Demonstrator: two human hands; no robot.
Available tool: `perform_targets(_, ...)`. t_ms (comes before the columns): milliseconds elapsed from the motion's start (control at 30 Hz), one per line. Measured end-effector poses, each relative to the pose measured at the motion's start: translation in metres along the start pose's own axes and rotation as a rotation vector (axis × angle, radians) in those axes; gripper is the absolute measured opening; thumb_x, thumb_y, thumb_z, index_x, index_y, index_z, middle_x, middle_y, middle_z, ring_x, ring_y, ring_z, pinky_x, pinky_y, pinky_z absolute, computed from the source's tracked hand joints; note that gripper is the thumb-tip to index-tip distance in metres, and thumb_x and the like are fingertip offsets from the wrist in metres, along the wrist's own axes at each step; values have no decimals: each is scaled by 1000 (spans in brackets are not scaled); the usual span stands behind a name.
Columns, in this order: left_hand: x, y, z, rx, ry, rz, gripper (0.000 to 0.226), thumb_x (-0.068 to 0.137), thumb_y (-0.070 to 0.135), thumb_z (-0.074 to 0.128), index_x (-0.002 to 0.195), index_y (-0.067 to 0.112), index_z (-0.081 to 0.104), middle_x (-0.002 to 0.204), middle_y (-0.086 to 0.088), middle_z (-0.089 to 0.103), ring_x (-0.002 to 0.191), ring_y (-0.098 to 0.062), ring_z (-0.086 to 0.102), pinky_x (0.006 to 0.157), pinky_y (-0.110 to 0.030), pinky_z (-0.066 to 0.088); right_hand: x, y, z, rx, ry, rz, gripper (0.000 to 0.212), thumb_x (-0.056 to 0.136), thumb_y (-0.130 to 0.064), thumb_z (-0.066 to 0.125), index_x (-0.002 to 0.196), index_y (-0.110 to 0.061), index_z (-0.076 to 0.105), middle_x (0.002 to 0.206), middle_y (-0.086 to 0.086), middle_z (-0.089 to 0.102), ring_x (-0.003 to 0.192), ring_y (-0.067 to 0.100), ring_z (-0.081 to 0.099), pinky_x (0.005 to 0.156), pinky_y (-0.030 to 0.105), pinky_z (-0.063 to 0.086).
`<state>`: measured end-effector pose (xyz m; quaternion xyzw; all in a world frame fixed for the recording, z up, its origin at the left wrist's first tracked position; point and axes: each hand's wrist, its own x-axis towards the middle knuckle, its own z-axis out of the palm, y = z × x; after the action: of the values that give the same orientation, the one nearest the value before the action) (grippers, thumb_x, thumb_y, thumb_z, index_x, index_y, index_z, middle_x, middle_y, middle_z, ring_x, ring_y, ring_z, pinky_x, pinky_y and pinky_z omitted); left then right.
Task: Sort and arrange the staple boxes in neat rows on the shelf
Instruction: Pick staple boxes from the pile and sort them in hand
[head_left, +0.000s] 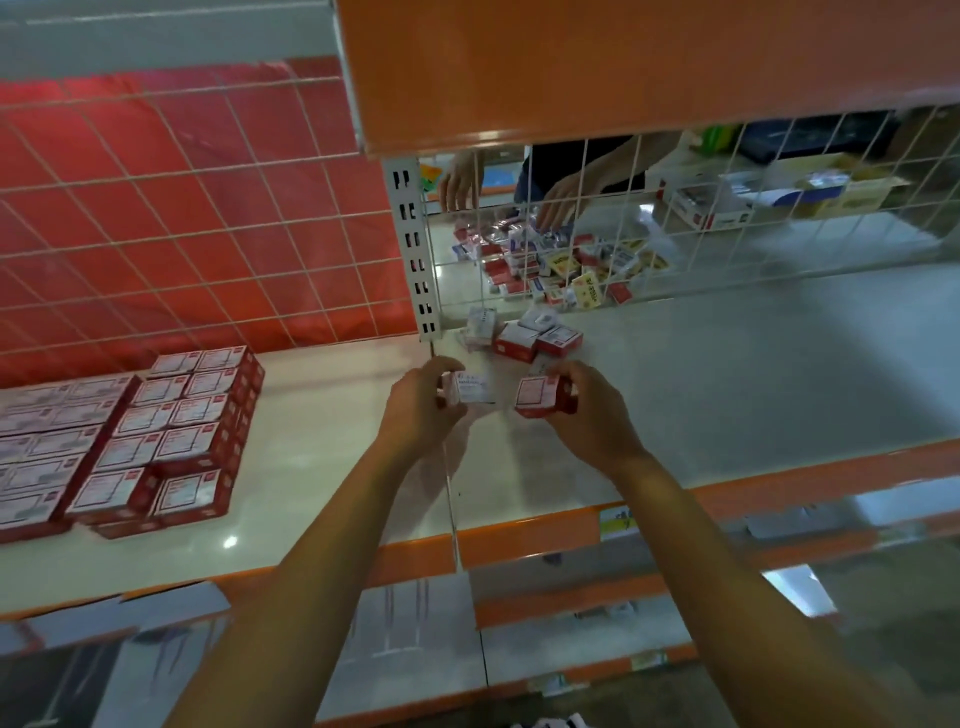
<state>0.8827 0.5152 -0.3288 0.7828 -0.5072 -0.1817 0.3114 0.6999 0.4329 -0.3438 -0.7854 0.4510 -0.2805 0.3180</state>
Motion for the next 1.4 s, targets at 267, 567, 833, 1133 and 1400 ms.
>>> perform_targets(267,-39,-33,-31,-344,43,-139,46,82,1,69,119,25,57,119,5,62,87,-10,66,76,-28,56,-20,-25,35,213,-85,90,39,76,1,69,110,-16,57,109,5,65,94,20,62,78,31,51)
perform_targets(567,-105,-82,-102,-528,92,-141,52,82,-7,66,117,31,57,114,10,63,88,-14,68,79,-42,57,-49,-104,83,489,-196,48,44,75,12,67,94,-27,57,94,-10,64,89,12,64,77,26,54)
perform_targets(833,-164,-129,-161,-559,128,-143,51,84,-6,65,128,17,54,116,8,63,92,2,66,76,-13,51,-89,-169,130,593,-327,40,48,77,16,62,108,-21,60,110,0,66,97,16,65,80,30,56)
perform_targets(1133,-216,-185,-197,-592,159,-211,51,82,-4,68,125,21,57,113,4,67,95,-8,69,79,-20,55,-134,-211,187,473,-415,41,51,77,1,71,120,-23,57,124,4,59,106,19,61,91,35,53)
perform_targets(1400,-232,-211,-214,-558,207,-274,50,83,5,70,125,27,53,107,15,61,76,15,63,61,-8,50,-135,-228,212,354,-202,44,47,77,-12,75,119,-27,59,117,0,61,98,15,59,90,38,52)
